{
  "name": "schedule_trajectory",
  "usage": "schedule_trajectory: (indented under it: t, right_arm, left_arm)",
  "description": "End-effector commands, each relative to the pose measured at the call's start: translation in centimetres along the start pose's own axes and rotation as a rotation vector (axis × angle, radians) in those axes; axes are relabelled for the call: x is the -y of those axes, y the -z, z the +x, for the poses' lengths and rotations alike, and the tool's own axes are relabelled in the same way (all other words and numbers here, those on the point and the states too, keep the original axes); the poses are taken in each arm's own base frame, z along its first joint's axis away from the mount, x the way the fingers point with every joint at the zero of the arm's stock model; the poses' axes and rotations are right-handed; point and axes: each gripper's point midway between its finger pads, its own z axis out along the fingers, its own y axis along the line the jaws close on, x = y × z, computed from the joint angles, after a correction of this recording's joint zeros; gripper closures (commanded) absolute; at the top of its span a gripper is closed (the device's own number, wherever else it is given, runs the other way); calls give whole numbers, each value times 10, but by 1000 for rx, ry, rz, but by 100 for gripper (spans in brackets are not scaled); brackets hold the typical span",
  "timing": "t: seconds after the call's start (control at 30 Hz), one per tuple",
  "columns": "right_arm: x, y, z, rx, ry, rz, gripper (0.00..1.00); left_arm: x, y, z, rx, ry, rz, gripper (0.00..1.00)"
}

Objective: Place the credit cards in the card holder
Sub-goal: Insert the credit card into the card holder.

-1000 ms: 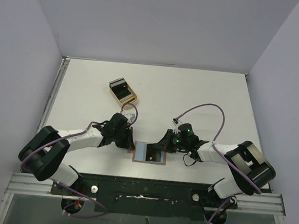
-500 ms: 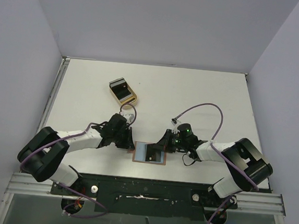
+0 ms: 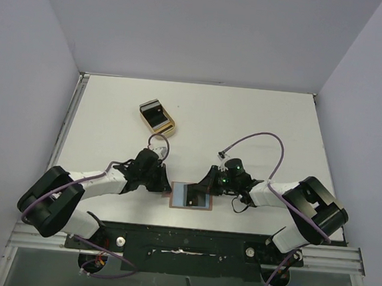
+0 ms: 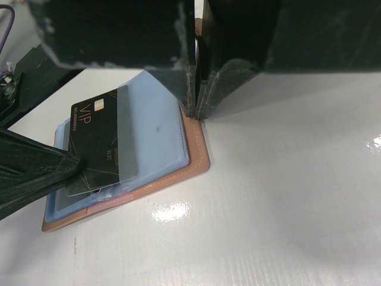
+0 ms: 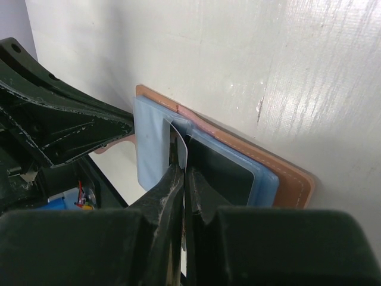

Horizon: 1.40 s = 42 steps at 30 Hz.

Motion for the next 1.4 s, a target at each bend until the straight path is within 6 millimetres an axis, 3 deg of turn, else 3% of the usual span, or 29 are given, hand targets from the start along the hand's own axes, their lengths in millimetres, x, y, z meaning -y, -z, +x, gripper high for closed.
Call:
schedule_trajectory:
  t: [0.0, 0.17, 0.43, 0.6, 0.97, 1.37]
  right_arm:
    - [3, -2, -5, 43, 4, 23, 99]
    - [-1, -4, -3, 30, 12, 22, 97]
    - [6, 7, -6, 35, 61, 161, 67]
    - [6, 11, 0, 30, 86, 214, 55]
    - [-3, 6, 17, -33, 137, 227, 48]
    - [-13, -2, 13, -39, 144, 218, 49]
  left_arm:
    - [0, 2, 11, -18, 44, 15, 100]
    - [4, 3, 9, 9, 81, 42, 100]
    - [8, 8, 3, 55, 100, 65, 100]
    - [10, 11, -2, 79, 102, 66, 100]
    - [11, 11, 1, 97, 129, 100, 100]
    - [17, 10, 0, 112, 153, 145, 100]
